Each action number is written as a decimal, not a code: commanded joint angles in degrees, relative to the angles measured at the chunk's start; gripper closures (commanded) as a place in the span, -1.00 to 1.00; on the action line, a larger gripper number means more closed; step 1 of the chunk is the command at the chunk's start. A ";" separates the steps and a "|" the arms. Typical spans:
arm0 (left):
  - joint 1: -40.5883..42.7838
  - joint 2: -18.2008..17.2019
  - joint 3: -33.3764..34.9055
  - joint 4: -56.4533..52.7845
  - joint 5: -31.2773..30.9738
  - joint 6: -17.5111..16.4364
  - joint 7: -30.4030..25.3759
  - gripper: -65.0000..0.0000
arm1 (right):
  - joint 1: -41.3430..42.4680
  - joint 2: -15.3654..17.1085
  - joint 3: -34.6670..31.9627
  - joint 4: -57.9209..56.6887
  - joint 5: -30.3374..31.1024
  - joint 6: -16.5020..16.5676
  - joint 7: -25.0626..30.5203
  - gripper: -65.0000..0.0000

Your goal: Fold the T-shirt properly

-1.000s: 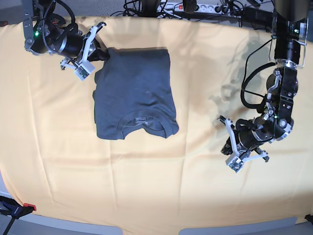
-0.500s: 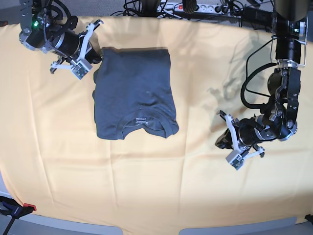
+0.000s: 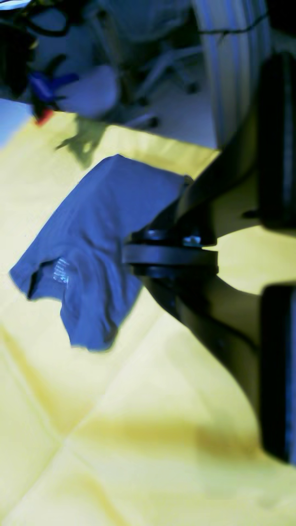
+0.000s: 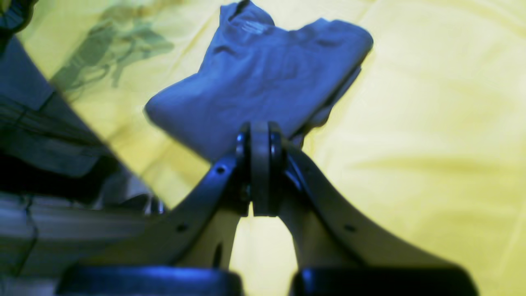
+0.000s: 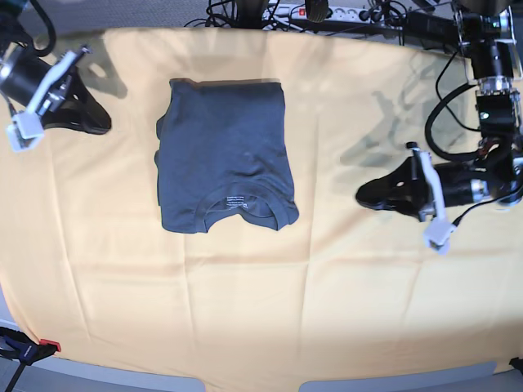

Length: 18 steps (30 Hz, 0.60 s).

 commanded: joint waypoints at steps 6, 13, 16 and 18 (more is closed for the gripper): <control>12.94 -6.25 -11.41 10.34 -1.50 0.17 -0.84 1.00 | -7.54 0.83 11.98 1.07 0.27 -0.01 -0.96 1.00; 38.73 -9.25 -23.21 27.85 -1.50 1.05 -0.84 1.00 | -20.50 0.83 19.89 1.09 0.27 -0.01 -3.17 1.00; 50.75 -8.96 -27.85 32.00 -1.50 1.62 -0.84 1.00 | -25.59 0.79 21.44 1.09 0.27 -1.75 -4.10 1.00; 58.64 -8.70 -30.34 33.22 -1.50 1.66 -0.84 1.00 | -29.35 0.61 21.46 1.09 0.27 -2.47 -4.10 1.00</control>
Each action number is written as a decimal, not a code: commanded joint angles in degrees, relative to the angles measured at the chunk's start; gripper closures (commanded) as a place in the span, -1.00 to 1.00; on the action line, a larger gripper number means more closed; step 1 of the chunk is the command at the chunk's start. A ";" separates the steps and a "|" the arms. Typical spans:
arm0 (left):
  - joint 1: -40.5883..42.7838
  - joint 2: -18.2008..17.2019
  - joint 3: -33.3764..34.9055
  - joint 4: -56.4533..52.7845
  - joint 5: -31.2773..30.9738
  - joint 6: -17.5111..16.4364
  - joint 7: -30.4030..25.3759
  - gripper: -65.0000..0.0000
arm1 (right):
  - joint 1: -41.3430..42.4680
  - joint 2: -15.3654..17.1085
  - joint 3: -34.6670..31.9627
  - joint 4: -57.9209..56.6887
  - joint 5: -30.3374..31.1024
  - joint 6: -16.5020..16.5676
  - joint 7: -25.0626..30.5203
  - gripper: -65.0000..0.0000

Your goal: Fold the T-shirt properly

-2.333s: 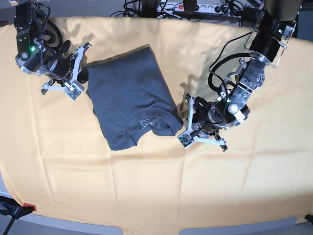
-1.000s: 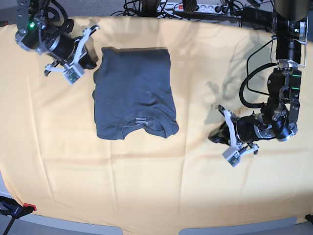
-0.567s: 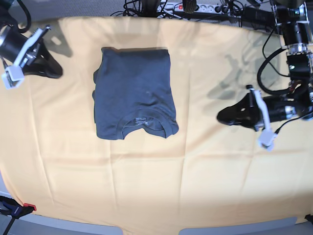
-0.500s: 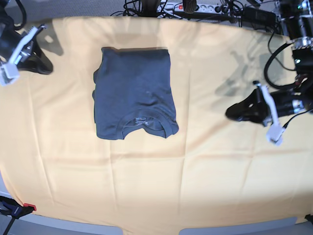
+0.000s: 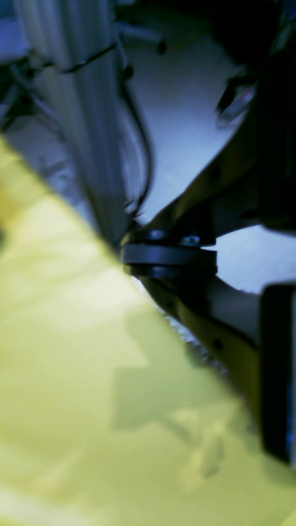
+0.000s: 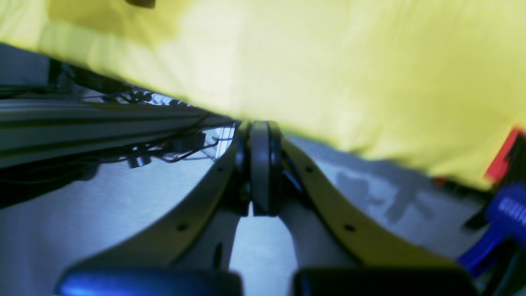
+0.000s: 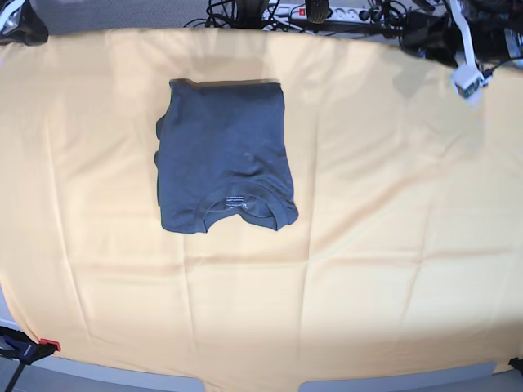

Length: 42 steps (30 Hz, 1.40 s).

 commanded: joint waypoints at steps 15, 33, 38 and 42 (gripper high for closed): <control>25.26 17.05 9.09 -16.92 5.27 -3.80 -0.14 1.00 | -18.18 -4.79 -23.89 -18.18 -4.63 2.50 2.89 1.00; -15.61 18.10 32.89 -76.04 49.92 -5.11 -49.77 1.00 | 18.80 0.37 -56.41 -71.19 -52.65 2.50 48.78 1.00; -24.65 21.97 36.59 -90.79 72.74 -2.34 -70.31 1.00 | 26.71 -1.01 -64.59 -82.90 -68.13 -3.06 67.80 1.00; -27.85 26.21 42.56 -95.56 79.08 15.28 -77.09 1.00 | 31.15 -3.72 -71.01 -87.93 -73.81 -17.11 70.14 1.00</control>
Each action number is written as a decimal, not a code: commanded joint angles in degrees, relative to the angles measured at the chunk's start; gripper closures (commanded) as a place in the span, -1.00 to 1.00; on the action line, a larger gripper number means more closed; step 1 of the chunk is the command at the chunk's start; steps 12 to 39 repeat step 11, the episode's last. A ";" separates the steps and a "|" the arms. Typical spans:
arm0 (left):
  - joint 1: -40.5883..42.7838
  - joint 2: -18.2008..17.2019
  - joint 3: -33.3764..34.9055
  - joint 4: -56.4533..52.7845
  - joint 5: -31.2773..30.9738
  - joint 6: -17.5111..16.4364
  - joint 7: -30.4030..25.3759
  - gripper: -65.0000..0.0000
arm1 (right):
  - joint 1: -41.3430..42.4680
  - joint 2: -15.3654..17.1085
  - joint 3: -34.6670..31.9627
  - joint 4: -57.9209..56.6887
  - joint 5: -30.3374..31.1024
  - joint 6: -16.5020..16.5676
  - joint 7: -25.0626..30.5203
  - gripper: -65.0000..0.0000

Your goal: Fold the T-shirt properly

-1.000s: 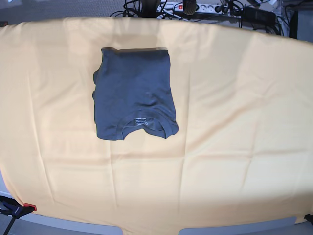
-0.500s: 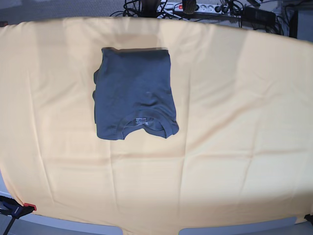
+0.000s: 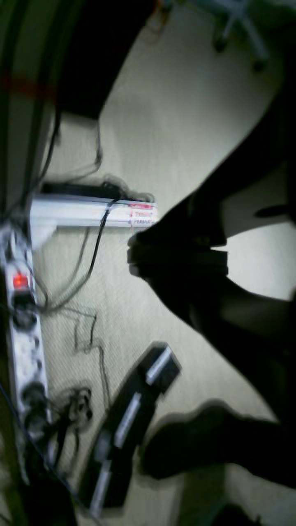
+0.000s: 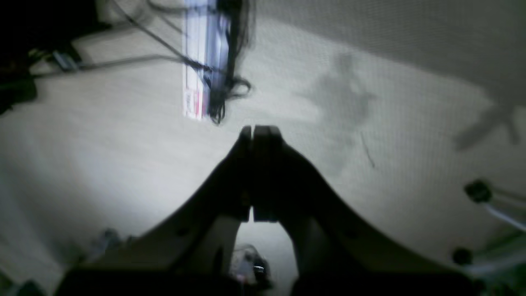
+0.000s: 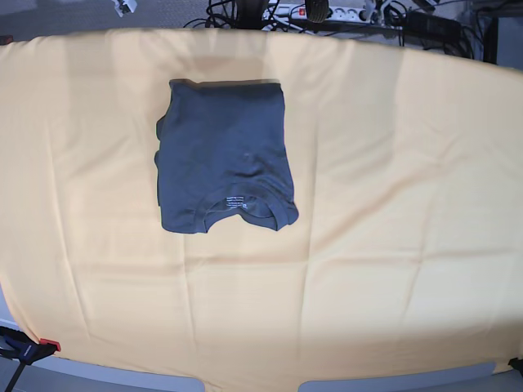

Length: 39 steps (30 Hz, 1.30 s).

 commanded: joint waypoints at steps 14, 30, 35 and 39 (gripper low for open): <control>3.34 13.62 9.68 0.33 -2.45 12.17 -8.33 1.00 | 0.35 -7.54 -4.42 -0.11 0.35 -6.05 0.63 1.00; 3.34 13.62 9.68 0.33 -2.45 12.17 -8.33 1.00 | 0.35 -7.54 -4.42 -0.11 0.35 -6.05 0.63 1.00; 3.34 13.62 9.68 0.33 -2.45 12.17 -8.33 1.00 | 0.35 -7.54 -4.42 -0.11 0.35 -6.05 0.63 1.00; 3.34 13.62 9.68 0.33 -2.45 12.17 -8.33 1.00 | 0.35 -7.54 -4.42 -0.11 0.35 -6.05 0.63 1.00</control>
